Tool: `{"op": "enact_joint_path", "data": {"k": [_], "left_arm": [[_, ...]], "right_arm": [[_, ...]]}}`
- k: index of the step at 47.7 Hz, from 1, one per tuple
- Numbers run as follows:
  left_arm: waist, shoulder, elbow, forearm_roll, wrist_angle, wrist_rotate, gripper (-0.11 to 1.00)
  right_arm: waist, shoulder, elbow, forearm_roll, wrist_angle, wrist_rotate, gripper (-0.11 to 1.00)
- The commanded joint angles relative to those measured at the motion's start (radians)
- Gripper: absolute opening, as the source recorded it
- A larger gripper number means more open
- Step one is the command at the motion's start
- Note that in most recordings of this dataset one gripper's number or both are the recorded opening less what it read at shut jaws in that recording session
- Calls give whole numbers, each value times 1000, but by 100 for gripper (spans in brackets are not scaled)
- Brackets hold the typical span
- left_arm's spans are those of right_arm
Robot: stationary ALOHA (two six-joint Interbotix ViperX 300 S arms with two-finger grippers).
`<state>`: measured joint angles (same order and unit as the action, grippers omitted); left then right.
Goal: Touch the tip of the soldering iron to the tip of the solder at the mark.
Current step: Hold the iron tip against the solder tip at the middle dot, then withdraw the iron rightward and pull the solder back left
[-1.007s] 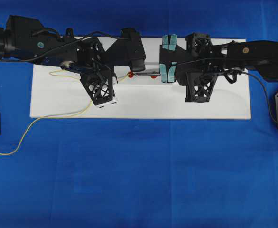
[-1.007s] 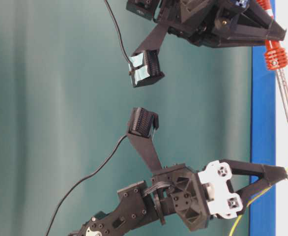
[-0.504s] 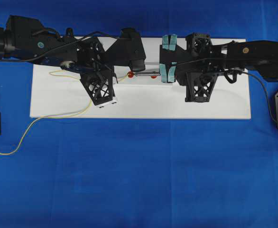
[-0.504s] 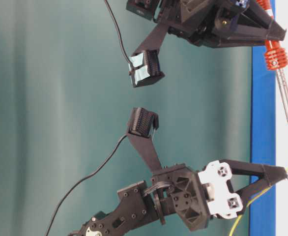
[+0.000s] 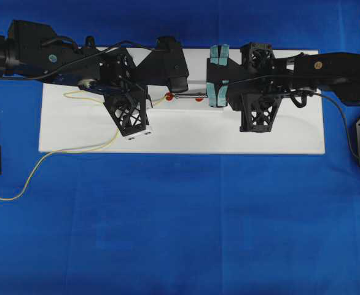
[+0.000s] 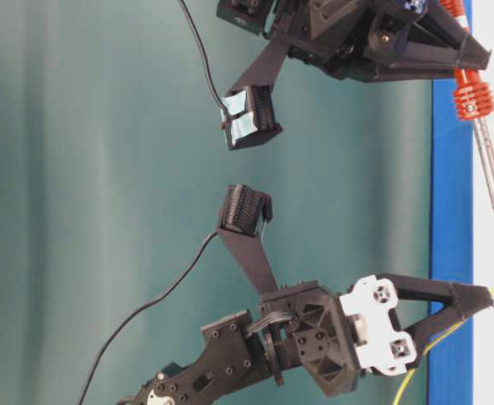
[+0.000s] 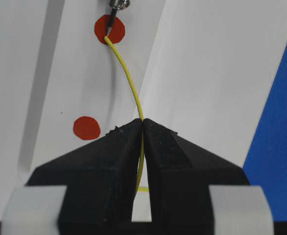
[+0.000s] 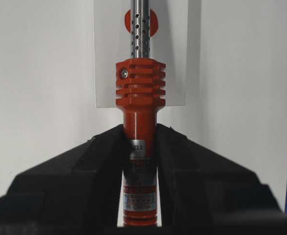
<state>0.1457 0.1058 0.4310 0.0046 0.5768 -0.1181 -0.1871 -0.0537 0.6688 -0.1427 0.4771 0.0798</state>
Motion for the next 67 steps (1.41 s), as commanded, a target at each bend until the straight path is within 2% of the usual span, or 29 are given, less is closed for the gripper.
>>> {"op": "enact_joint_path", "data": {"k": [1,55,67], "left_arm": [[0,-12,-25,2,-5,2,1],[0,-15,-21,2,-9,2,1],[-2,-92,0,2,5,2,1]], "right_arm": [[-2,-9,-25,-3,-2,0,6],[-2,-11,-25,-3,-2,-2,6],[-2,-11,-23,-2,-2,-2,6]]}}
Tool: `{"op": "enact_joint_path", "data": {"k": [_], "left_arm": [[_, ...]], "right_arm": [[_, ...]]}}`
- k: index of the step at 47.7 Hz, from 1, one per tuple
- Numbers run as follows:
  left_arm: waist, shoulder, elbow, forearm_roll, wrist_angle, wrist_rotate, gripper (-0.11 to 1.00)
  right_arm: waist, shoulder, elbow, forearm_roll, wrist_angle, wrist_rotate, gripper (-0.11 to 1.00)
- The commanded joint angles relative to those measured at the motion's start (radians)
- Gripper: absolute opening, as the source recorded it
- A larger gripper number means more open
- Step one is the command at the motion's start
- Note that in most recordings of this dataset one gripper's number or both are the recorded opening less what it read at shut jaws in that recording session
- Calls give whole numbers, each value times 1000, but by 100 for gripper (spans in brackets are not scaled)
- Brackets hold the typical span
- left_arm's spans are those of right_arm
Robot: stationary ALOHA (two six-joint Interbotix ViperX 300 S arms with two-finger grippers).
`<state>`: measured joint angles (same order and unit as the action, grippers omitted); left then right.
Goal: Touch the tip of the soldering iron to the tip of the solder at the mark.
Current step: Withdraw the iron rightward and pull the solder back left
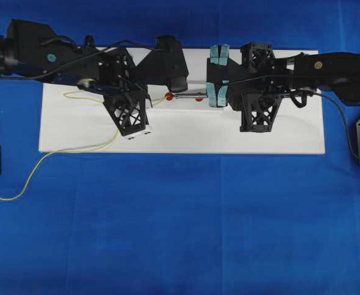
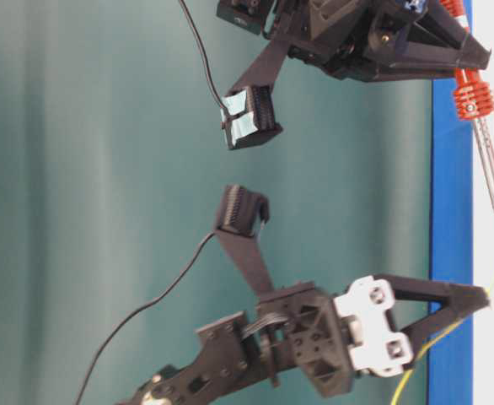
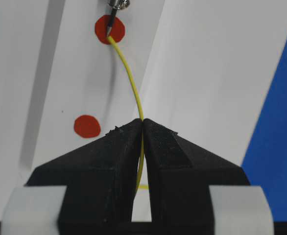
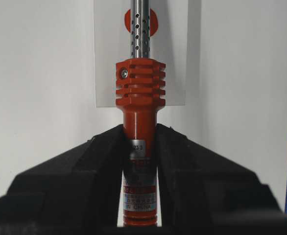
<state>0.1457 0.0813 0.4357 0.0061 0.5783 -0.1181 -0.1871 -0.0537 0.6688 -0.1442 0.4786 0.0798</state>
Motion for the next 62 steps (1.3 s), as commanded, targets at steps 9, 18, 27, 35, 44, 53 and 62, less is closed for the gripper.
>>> {"op": "enact_joint_path", "data": {"k": [9,18,27,35,44,53,62], "left_arm": [[-2,-193,48,2,5,2,1],[-2,-336,118,2,5,0,1],[-2,-393,173,2,-26,-6,1],[-2,-397,181,2,-32,-8,1],[-2,-397,186,2,-38,-6,1],[-2,-402,192,0,-38,-6,1],[-2,-403,196,2,-38,-6,1]], "right_arm": [[-2,-9,-23,-2,-5,-2,6],[-2,-11,-23,-2,-6,-2,6],[-2,-11,-25,-2,-8,-3,6],[-2,-12,-28,-2,-11,-3,6],[-3,-75,-20,-5,-5,-3,6],[-6,-189,21,-26,20,-2,6],[-28,-293,95,-32,34,2,6]]}}
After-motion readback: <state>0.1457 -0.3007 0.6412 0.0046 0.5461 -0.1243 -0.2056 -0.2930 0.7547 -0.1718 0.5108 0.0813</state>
